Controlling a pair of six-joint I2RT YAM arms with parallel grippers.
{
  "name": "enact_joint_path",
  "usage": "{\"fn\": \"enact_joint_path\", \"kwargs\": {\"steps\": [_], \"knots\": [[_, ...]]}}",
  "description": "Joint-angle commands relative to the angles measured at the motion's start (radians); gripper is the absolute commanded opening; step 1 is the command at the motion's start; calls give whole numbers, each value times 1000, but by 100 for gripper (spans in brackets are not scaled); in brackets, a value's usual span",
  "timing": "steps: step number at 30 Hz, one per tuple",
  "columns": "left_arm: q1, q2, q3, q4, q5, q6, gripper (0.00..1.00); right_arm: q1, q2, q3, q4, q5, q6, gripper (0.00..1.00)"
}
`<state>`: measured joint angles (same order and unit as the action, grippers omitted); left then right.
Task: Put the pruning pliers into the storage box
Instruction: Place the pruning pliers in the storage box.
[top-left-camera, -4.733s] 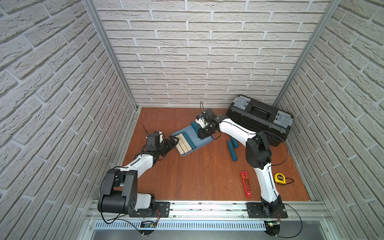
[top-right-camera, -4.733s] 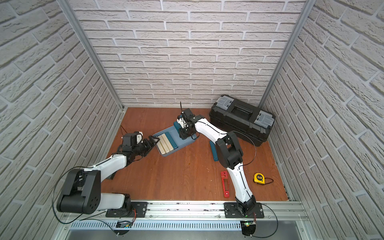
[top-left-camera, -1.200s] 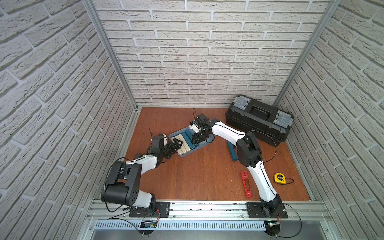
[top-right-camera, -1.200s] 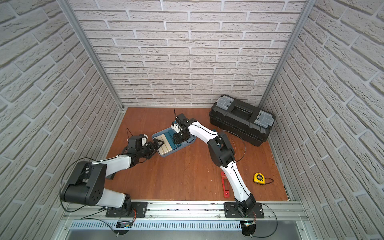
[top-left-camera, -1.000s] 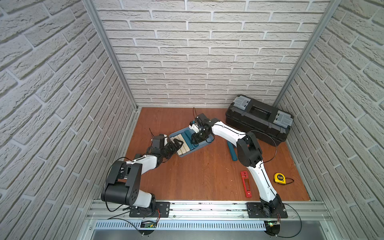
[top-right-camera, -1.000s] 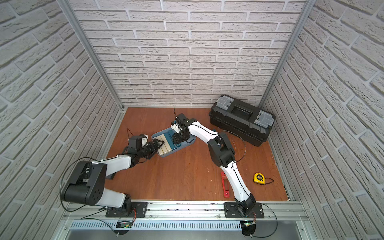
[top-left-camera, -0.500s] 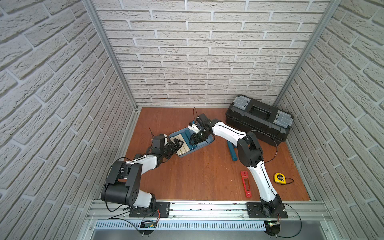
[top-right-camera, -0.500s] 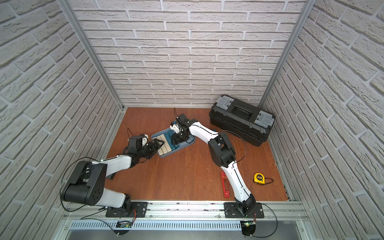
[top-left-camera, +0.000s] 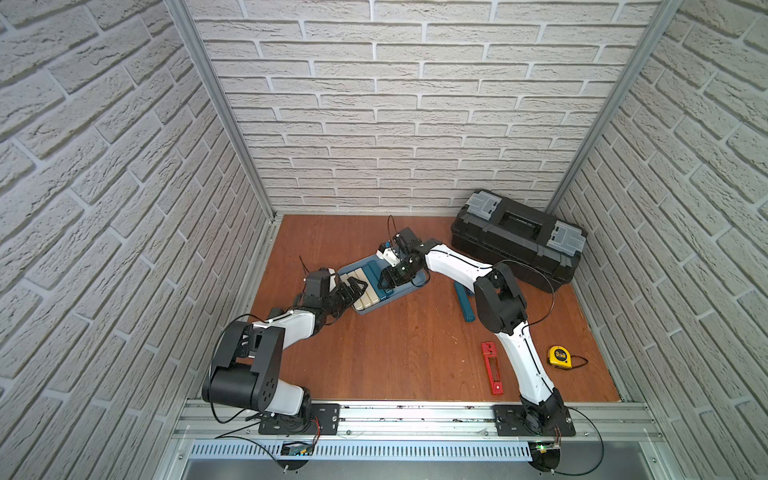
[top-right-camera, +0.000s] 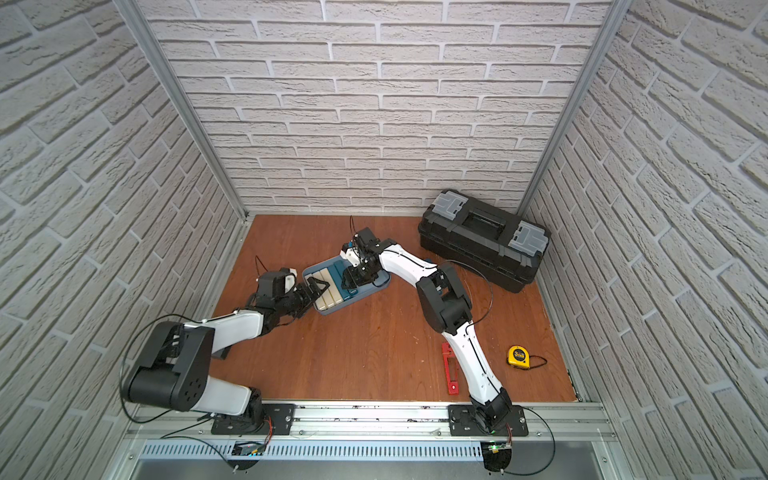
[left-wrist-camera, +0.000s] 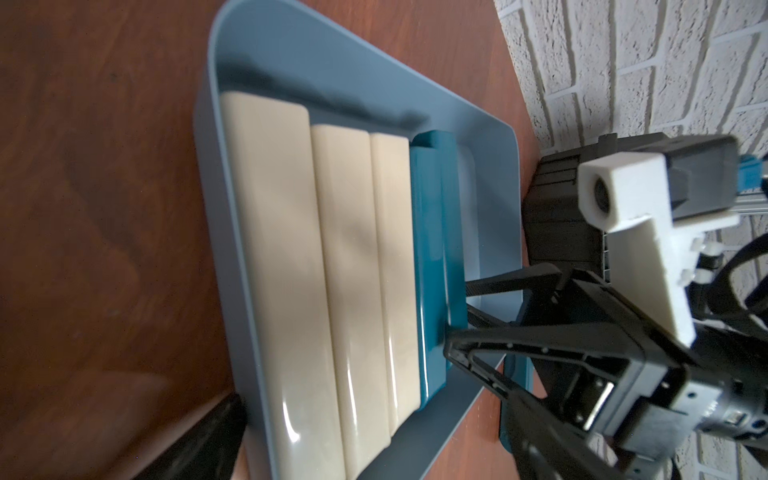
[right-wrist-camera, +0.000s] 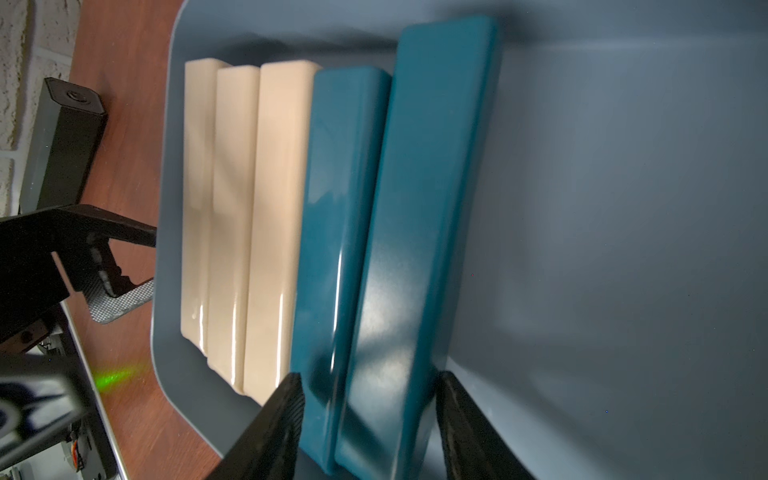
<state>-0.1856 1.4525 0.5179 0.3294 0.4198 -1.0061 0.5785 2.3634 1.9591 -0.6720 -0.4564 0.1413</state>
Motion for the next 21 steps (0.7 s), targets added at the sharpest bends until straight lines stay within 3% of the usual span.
{"fn": "enact_joint_path", "kwargs": {"steps": [1, 11, 18, 21], "knots": [[-8, 3, 2, 48, -7, 0, 98, -5, -76, -5, 2, 18, -20, 54], [-3, -46, -1, -4, -12, 42, 98, -40, -185, -41, -73, 122, -49, 54], [22, -144, 5, -179, -47, 106, 98, -55, -336, -192, -157, 394, -55, 54], [44, -196, 1, -228, -36, 123, 98, -86, -429, -300, -154, 428, -28, 55]]}}
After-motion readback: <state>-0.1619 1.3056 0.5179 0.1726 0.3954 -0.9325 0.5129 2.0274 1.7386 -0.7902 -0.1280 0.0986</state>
